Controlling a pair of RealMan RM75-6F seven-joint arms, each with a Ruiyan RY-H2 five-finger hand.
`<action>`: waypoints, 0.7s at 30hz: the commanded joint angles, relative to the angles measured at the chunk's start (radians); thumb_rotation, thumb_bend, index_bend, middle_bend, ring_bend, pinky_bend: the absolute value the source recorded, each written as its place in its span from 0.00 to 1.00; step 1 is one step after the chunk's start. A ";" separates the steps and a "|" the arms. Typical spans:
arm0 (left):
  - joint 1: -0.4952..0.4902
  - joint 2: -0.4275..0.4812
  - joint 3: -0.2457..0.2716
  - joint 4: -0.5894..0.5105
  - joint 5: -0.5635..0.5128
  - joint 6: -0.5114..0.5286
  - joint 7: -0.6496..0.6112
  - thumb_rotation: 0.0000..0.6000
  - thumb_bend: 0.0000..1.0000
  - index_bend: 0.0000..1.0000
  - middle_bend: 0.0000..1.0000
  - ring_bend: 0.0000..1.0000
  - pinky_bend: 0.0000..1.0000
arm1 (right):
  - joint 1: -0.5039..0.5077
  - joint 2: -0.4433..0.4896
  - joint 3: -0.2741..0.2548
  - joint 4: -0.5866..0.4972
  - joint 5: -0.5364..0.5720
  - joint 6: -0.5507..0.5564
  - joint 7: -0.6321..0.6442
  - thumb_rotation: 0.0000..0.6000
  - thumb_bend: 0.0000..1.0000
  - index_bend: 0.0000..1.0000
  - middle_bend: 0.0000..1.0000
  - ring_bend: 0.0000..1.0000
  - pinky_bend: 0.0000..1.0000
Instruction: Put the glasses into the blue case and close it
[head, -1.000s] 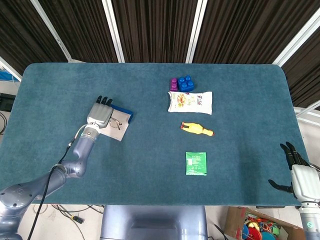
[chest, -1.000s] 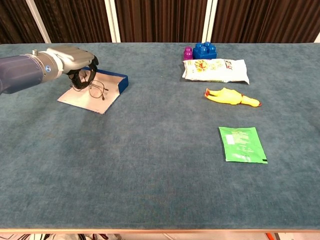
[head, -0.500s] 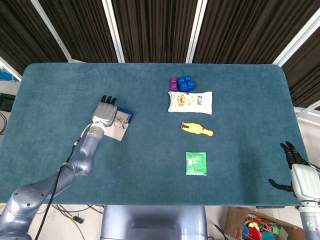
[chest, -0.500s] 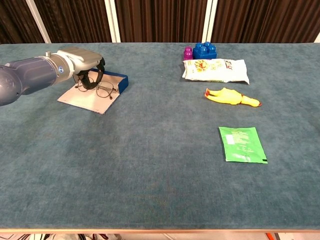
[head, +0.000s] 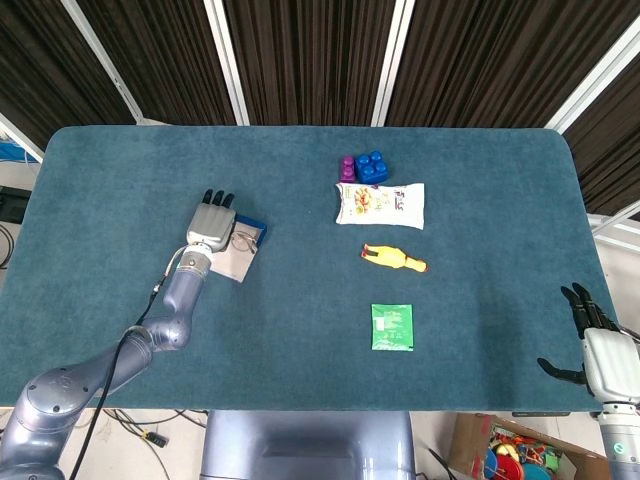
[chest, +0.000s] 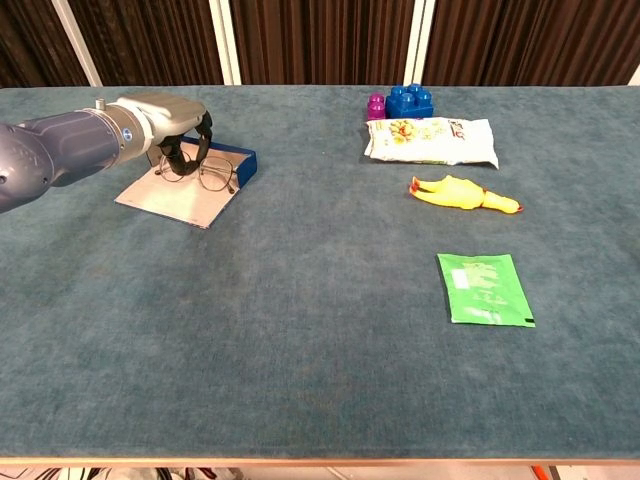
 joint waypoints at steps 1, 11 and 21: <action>-0.001 0.001 -0.001 -0.004 -0.010 -0.001 0.008 1.00 0.42 0.44 0.08 0.00 0.00 | 0.000 0.000 0.000 0.000 0.001 0.000 0.000 1.00 0.12 0.05 0.01 0.16 0.29; 0.002 0.027 0.005 -0.057 -0.056 0.014 0.065 1.00 0.35 0.18 0.06 0.00 0.00 | -0.001 0.002 0.002 -0.004 0.005 -0.001 0.001 1.00 0.12 0.05 0.01 0.16 0.29; 0.094 0.182 0.048 -0.375 0.036 0.226 0.076 1.00 0.35 0.17 0.06 0.00 0.00 | -0.001 0.006 0.000 -0.008 0.002 -0.003 0.011 1.00 0.12 0.05 0.01 0.16 0.29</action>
